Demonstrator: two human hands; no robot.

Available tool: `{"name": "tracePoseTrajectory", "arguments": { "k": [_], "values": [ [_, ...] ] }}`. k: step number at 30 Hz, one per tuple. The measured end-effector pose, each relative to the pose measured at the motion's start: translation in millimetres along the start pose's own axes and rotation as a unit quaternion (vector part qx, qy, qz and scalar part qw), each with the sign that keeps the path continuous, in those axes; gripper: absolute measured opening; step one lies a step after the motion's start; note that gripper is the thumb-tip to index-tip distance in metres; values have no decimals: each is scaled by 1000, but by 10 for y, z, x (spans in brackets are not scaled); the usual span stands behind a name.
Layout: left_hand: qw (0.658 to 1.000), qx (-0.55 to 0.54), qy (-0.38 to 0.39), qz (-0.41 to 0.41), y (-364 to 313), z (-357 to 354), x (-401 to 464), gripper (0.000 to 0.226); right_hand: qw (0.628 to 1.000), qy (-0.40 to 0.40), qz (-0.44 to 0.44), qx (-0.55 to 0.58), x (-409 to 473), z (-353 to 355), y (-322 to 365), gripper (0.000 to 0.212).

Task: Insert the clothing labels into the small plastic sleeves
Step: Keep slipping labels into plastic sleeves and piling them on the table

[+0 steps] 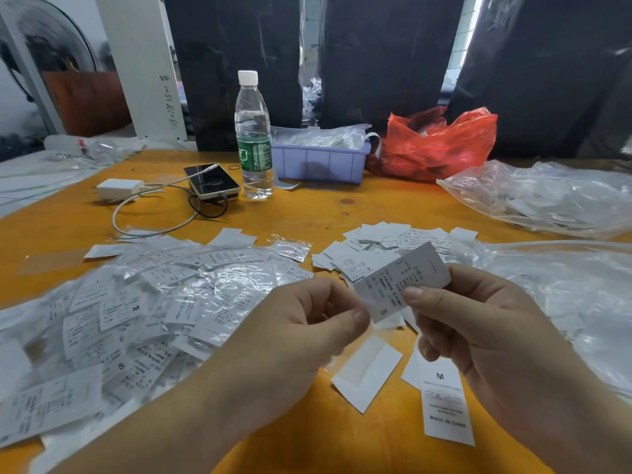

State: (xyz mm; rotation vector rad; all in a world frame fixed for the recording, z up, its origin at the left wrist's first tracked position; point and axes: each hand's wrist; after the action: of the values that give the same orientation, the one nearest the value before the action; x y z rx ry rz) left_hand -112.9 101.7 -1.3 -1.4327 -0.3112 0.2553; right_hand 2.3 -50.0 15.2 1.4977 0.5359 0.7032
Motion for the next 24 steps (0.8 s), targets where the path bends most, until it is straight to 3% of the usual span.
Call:
{"name": "tracePoseTrajectory", "arguments": {
  "k": [5, 13, 24],
  "values": [
    [1000, 24, 3, -11, 35, -12, 8, 20, 999, 31, 9, -17, -21, -16, 17, 33],
    [999, 34, 1, -33, 31, -7, 11, 16, 997, -49, 52, 31, -7, 25, 66, 39],
    [999, 36, 6, -32, 36, -13, 1, 14, 997, -22, 68, -7, -71, -33, 65, 33]
  ]
}}
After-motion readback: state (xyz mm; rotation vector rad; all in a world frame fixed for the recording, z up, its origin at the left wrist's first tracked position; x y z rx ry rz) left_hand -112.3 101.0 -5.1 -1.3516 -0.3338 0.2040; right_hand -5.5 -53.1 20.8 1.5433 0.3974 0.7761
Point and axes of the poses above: each hand's wrist, its own x-axis towards the middle knuckle, its own z-axis out of the back of the hand, y = z × x, and after that the axes turned 4 degrees about -x, right-handed
